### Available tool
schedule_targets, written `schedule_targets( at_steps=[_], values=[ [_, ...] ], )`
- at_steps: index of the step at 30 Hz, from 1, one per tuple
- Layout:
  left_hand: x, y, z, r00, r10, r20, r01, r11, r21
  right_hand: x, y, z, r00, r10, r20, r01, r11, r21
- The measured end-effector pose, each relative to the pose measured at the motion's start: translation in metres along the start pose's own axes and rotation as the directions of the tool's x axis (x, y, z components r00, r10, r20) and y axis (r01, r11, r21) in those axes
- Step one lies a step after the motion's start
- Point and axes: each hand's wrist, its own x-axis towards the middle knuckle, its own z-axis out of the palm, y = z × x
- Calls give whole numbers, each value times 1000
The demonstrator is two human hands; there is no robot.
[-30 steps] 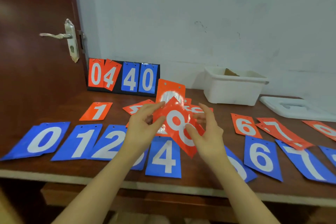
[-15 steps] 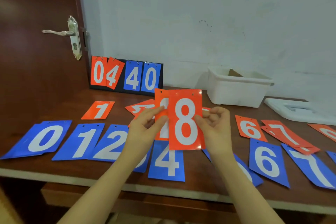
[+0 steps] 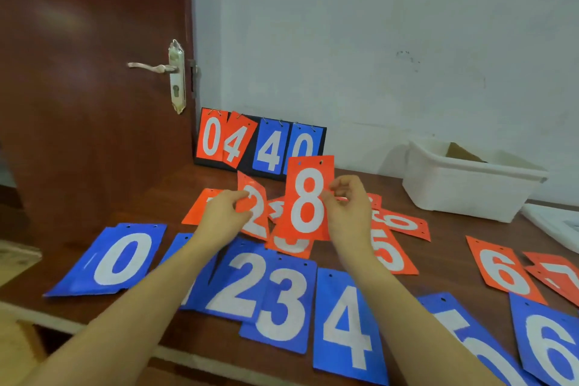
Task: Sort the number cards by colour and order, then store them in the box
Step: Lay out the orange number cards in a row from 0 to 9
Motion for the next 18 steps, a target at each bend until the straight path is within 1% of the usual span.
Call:
schedule_targets(
  at_steps=[2, 3, 4, 6, 7, 8, 9, 11, 12, 13, 14, 15, 16, 18],
  values=[
    [19, -14, 3, 999, -24, 45, 21, 998, 60, 12, 9, 9, 1000, 13, 12, -12, 999, -45],
    [28, -20, 5, 996, -40, 81, 30, 992, 120, 18, 13, 12, 1000, 15, 6, -15, 998, -65],
    [37, -26, 7, 990, -71, 125, 42, 975, 220, 24, 16, 14, 1000, 16, 1, -16, 997, -80],
    [46, -31, 10, 967, -155, 201, 47, 886, 461, 31, 21, 15, 1000, 20, -1, -20, 996, -90],
    [48, -32, 11, 962, -178, 208, 43, 848, 528, 33, 23, 15, 1000, 26, 1, -26, 995, -95],
    [48, -30, 12, 968, -164, 188, 34, 835, 549, 34, 26, 14, 999, 33, 6, -32, 995, -99],
    [47, -27, 13, 984, -107, 143, 13, 840, 542, 34, 28, 12, 999, 36, 10, -35, 995, -97],
    [39, -13, 14, 996, 75, 40, -85, 887, 455, 33, 29, 8, 999, 36, 8, -35, 996, -84],
    [33, 0, 16, 988, 155, 11, -148, 919, 365, 31, 28, 6, 999, 34, 6, -34, 996, -78],
    [25, 14, 19, 978, 210, 9, -206, 948, 243, 29, 25, 3, 1000, 29, 6, -29, 998, -64],
    [17, 30, 24, 969, 246, 28, -248, 964, 97, 25, 23, -1, 1000, 19, 4, -18, 999, -46],
    [7, 46, 31, 961, 273, 39, -271, 961, -44, 22, 19, -6, 1000, 2, -3, -2, 1000, -29],
    [-2, 60, 38, 955, 294, 20, -289, 946, -146, 19, 16, -13, 1000, -17, -19, 17, 1000, -23],
    [-15, 84, 52, 954, 292, -71, -300, 920, -253, 14, 11, -32, 997, -43, -69, 43, 999, -13]
  ],
)
